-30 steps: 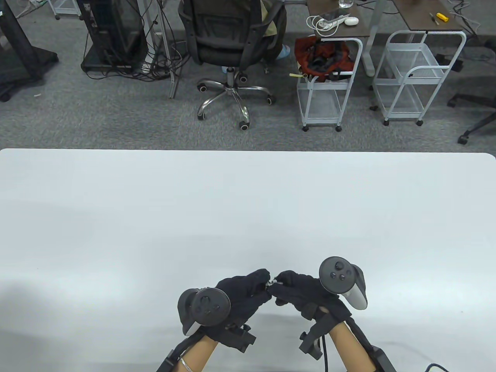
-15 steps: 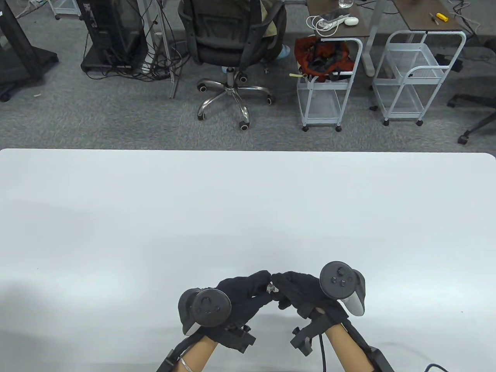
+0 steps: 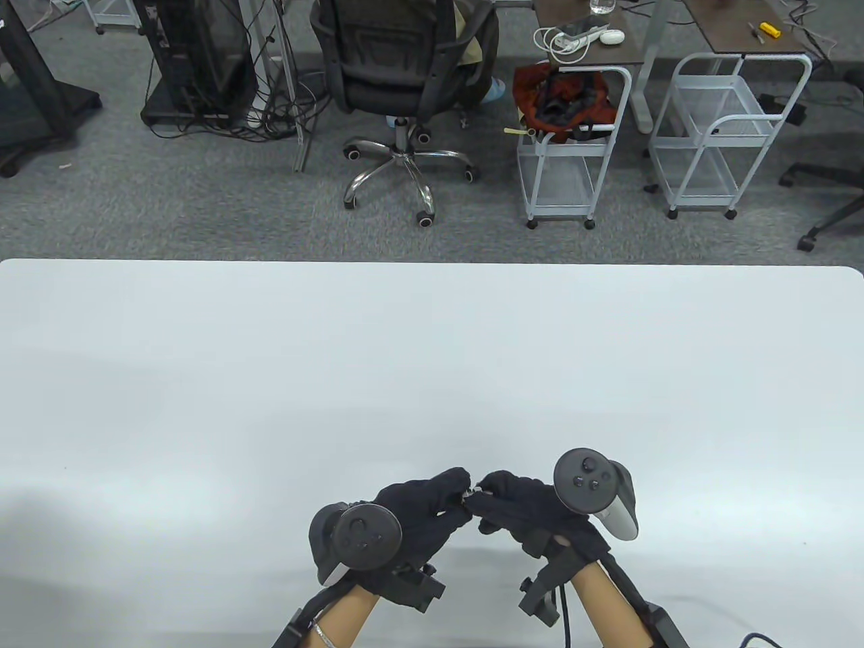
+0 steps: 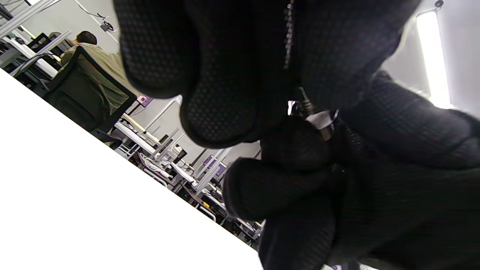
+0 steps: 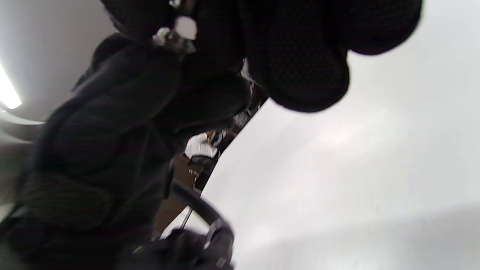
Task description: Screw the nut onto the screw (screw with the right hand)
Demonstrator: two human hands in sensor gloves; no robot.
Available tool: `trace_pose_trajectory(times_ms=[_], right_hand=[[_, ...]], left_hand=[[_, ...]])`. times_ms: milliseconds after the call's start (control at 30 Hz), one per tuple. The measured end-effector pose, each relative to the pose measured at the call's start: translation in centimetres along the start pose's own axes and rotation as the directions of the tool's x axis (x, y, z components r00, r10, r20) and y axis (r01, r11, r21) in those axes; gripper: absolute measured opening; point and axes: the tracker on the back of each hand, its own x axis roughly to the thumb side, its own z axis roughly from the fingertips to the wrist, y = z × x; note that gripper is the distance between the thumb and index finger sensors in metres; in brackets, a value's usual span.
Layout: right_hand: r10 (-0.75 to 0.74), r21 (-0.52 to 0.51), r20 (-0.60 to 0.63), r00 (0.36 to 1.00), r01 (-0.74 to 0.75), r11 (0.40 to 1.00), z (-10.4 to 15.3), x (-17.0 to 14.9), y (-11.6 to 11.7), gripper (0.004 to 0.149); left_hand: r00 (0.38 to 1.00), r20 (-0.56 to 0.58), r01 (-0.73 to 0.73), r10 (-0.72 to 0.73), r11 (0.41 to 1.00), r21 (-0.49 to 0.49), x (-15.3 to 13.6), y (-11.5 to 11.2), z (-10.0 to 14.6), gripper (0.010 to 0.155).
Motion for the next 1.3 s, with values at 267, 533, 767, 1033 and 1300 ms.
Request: trace_pose_trajectory(times_ms=[267,533,767,1033,1300], right_hand=[[-0.050,0.092,-0.045,0.998,0.054,0.994,-0.02,0.13,0.05,0.049],[-0.043,0.011,-0.029,0.999,0.043,0.999,0.09,0.37,-0.03,0.050],[-0.014,-0.108,-0.017,1.000,0.012,0.994,0.25,0.23,-0.08,0.047],[0.011,-0.131,-0.023,1.000,-0.014,0.991,0.30,0.38,-0.17,0.047],[0.020,-0.041,-0.001,1.000,-0.020,0.999,0.12,0.41,-0.29,0.047]], left_hand=[[1.000,-0.008,0.015,-0.015,1.000,0.005,0.03,0.00,-0.01,0.047],[1.000,0.000,0.022,-0.022,1.000,0.008,0.02,0.01,-0.04,0.047],[1.000,0.013,-0.010,0.011,1.000,-0.009,0.24,-0.20,-0.04,0.047],[1.000,0.000,-0.025,0.025,1.000,-0.003,0.39,-0.28,0.05,0.047],[1.000,-0.012,-0.015,0.015,1.000,0.013,0.36,-0.08,0.10,0.046]])
